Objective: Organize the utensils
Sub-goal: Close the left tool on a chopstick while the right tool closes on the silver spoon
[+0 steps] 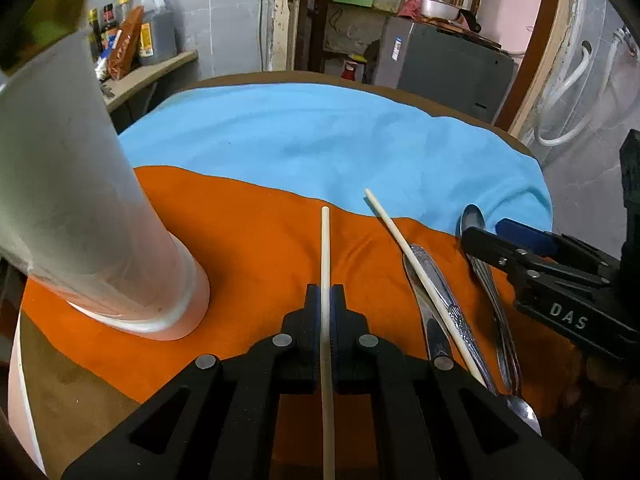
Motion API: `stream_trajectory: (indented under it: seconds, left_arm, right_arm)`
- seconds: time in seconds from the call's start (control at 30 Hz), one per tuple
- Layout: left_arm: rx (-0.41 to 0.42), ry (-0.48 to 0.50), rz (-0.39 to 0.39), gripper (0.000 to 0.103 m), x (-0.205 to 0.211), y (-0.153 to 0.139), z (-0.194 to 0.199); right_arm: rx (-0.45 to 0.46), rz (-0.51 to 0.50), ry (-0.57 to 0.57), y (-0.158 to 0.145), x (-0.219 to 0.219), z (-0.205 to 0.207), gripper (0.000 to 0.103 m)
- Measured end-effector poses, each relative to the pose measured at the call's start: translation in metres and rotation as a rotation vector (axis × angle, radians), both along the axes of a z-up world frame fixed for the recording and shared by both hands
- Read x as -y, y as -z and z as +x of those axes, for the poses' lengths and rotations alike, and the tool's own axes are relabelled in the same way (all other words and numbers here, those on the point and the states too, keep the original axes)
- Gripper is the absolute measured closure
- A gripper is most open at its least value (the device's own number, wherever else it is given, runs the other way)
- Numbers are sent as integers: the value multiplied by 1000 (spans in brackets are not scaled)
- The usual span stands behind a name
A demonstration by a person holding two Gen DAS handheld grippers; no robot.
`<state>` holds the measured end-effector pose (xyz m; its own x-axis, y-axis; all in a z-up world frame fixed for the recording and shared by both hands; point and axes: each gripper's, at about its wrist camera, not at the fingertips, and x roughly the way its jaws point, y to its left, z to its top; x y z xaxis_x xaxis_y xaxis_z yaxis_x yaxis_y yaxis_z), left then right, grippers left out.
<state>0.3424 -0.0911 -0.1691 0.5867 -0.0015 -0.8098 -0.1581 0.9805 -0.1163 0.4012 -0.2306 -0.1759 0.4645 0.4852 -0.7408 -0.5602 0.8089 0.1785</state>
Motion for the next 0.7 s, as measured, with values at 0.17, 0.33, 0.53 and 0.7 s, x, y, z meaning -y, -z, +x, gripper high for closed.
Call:
stream_trajectory:
  seconds: [0.17, 0.33, 0.53, 0.7]
  left_arm:
    - [-2, 24, -50, 100, -6, 2, 4]
    - [-17, 48, -40, 100, -6, 2, 7]
    - [-2, 78, -24, 100, -4, 3, 7]
    - [49, 86, -85, 101, -10, 0, -2]
  right_arm:
    - [-15, -25, -1, 4, -3, 2, 49]
    - [6, -96, 8, 5, -16, 4, 49]
    - [37, -163, 14, 5, -28, 4, 60]
    - [34, -152, 11, 3, -32, 3, 70]
